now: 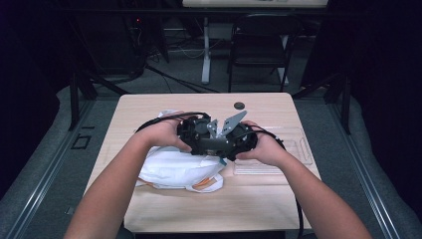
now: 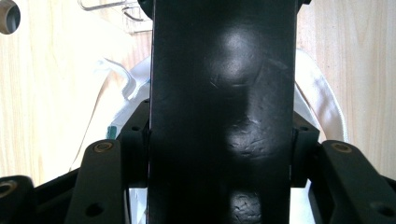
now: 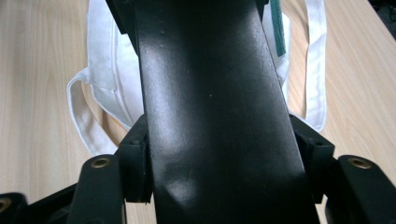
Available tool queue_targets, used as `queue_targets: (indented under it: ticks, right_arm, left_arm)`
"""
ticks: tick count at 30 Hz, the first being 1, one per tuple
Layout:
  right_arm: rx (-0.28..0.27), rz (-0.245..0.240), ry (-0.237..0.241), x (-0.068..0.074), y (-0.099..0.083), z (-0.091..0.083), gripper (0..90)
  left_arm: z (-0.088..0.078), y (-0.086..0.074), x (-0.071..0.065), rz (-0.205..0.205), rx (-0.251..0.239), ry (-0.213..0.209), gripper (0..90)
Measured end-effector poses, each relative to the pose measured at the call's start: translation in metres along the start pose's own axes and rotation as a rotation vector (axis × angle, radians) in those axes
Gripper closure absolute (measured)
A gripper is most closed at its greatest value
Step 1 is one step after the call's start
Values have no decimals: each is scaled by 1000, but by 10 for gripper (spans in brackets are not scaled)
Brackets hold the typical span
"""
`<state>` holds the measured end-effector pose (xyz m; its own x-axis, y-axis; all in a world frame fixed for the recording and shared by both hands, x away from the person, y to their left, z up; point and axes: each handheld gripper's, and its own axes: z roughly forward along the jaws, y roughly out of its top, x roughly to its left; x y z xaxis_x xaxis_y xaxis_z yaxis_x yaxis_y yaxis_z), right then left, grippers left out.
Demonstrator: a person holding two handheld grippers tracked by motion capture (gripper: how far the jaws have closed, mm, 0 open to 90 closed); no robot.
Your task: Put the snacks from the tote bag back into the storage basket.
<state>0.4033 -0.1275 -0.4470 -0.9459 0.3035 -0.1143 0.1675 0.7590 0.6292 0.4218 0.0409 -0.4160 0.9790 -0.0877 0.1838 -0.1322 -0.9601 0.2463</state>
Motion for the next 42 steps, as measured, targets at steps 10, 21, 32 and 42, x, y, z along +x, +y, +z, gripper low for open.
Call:
queue_targets:
  ticks: [10, 21, 32, 42]
  right_arm:
    - [27, -2, 34, -4, -1, -1, 400]
    - [13, -3, 36, -4, 2, -4, 412]
    - [26, -36, 12, -3, 5, -5, 424]
    - [24, -47, -4, -7, 6, -9, 425]
  left_arm:
    - [0, -2, 2, -7, -18, -18, 425]
    - [-6, -5, 4, -38, -50, -7, 380]
    - [-19, -13, 5, -60, -83, 34, 334]
    - [-45, -29, 2, -76, -81, 93, 336]
